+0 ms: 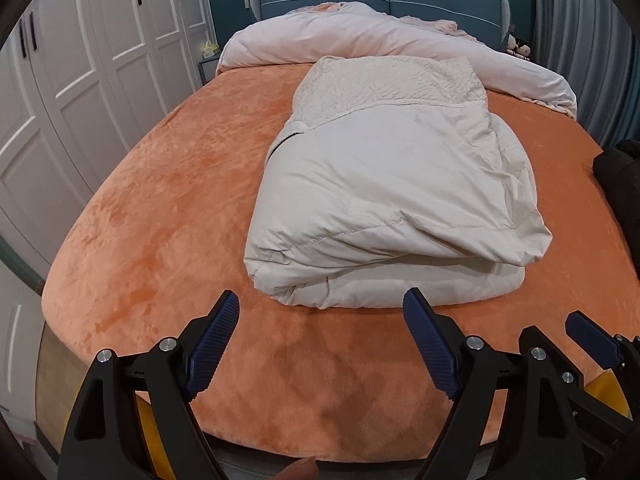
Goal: Fold large clothes
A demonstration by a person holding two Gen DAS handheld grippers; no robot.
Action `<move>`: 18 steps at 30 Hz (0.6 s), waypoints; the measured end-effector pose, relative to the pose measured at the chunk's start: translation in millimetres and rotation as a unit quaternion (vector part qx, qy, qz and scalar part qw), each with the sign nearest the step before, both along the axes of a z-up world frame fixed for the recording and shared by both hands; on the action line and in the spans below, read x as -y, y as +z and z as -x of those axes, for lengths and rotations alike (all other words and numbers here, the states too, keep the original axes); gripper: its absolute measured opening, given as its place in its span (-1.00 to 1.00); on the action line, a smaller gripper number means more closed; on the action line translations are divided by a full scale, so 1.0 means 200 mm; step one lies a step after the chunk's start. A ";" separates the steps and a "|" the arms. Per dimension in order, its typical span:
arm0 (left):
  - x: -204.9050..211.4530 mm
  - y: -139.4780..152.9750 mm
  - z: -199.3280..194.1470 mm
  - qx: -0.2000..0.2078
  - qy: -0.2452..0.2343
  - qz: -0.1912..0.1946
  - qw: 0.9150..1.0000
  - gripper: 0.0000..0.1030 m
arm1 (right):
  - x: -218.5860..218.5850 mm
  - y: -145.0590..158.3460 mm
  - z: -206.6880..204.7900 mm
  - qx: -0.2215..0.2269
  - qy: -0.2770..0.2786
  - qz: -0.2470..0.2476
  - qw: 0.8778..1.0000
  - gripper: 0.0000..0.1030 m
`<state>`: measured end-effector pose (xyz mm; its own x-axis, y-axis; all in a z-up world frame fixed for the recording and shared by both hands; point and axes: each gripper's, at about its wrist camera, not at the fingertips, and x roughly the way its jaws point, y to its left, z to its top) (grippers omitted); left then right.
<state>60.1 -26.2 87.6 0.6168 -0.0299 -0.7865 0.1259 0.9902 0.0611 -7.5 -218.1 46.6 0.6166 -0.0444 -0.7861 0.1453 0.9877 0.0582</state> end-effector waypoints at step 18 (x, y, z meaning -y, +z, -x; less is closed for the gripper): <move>-0.02 -0.02 0.06 0.003 0.002 0.004 1.000 0.54 | -0.03 -0.02 0.07 0.003 -0.013 0.010 1.000 -0.10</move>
<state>49.1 -23.0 82.7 0.6216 -0.0337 -0.7826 0.1217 0.9911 0.0540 -21.3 -211.2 41.6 0.6190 -0.0761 -0.7817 0.1705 0.9846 0.0391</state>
